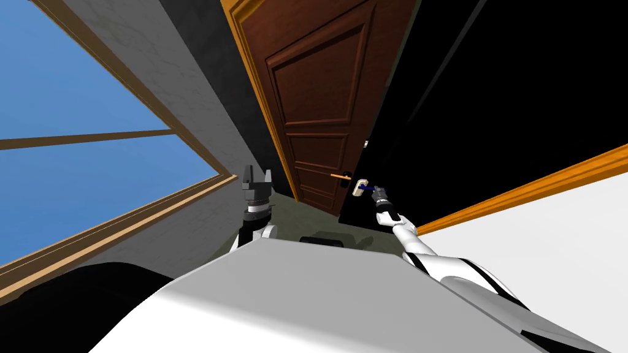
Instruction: Pull the door open
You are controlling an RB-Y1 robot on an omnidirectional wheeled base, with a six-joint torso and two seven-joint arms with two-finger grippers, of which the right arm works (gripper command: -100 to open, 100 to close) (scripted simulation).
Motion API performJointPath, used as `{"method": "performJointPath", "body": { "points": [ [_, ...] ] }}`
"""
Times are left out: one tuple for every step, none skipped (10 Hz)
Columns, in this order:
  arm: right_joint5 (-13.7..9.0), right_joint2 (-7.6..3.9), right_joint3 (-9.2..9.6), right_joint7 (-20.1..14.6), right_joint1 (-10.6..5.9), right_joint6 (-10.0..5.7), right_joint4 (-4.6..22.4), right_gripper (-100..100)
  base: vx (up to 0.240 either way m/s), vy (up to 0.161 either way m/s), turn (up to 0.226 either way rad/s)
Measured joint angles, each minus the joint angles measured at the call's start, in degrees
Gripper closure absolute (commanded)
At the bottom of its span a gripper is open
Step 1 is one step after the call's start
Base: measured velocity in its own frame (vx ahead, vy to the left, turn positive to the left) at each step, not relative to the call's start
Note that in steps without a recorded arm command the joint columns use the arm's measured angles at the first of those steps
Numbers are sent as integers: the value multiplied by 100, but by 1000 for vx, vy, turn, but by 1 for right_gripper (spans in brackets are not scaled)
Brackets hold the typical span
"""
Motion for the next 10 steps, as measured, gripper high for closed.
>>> {"method": "performJointPath", "body": {
  "points": [
    [20, -10, 73, -60, -14, 13, -28, 100, -217, -110, 141],
    [47, -16, 171, -134, -81, -36, 63, 100, -161, -103, 134],
    [59, -4, 213, -159, 66, 29, -200, 100, -148, -97, 103],
    [83, -17, 302, -223, 0, -13, -107, 100, -67, -48, 19],
    [88, -20, 316, -241, -5, -29, -74, 100, -136, -47, 80],
    [92, -69, 356, -283, -10, -61, -63, 100, -209, -82, 112],
    [95, -110, 397, -335, 6, -81, -122, 100, -207, -59, 110],
    [107, -156, 472, -409, -29, -129, -79, 100, -201, -76, 95],
    [114, -166, 524, -449, 41, -122, -196, 100, -221, -87, 102],
    [130, -183, 607, -503, 13, -160, -147, 100, -217, -82, 128]
  ]
}}
